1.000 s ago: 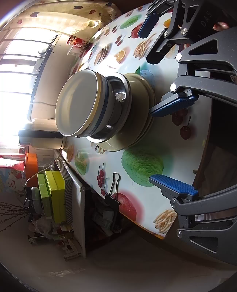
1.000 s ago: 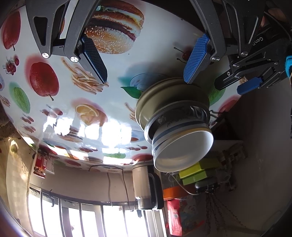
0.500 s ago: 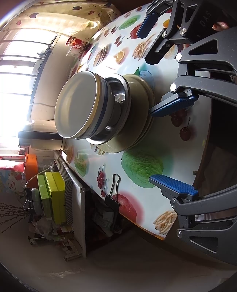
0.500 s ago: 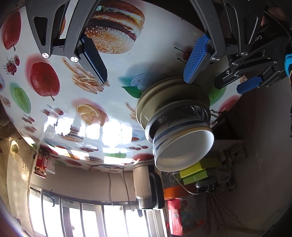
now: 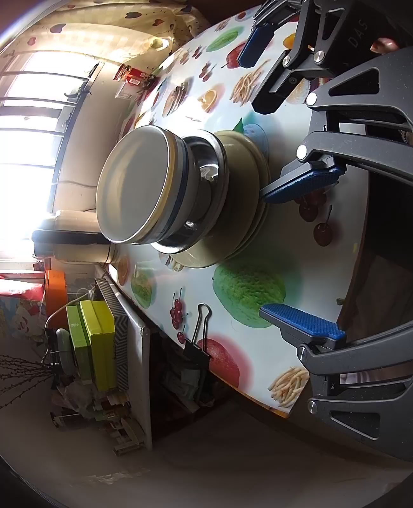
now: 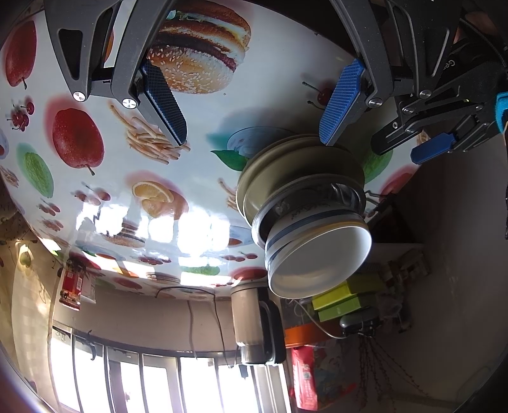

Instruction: Organize plates and bowls

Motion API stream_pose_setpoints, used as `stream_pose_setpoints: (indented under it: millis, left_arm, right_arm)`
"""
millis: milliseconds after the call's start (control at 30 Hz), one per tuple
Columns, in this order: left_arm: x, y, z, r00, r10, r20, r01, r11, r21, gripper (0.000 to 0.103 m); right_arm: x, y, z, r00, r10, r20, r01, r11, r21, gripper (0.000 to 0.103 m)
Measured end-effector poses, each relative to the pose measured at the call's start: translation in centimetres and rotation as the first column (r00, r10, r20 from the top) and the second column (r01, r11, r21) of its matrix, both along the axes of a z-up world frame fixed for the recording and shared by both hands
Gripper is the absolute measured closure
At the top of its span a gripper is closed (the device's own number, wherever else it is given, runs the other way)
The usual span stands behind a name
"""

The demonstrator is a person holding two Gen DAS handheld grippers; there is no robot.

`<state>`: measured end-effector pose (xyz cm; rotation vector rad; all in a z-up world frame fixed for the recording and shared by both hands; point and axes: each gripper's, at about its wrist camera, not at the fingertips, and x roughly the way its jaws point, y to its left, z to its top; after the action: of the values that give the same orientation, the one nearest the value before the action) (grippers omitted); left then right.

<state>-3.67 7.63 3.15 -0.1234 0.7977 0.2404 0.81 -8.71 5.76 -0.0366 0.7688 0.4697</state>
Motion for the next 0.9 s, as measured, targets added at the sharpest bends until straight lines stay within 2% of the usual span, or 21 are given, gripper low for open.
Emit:
stream_pose_setpoints:
  millis: [900]
  left_arm:
    - [-0.05, -0.3, -0.03, 1.0, -0.014, 0.004, 0.014, 1.0, -0.004, 0.037]
  right_arm:
    - [0.06, -0.06, -0.01, 1.0, 0.0, 0.0, 0.0, 1.0, 0.003, 0.016]
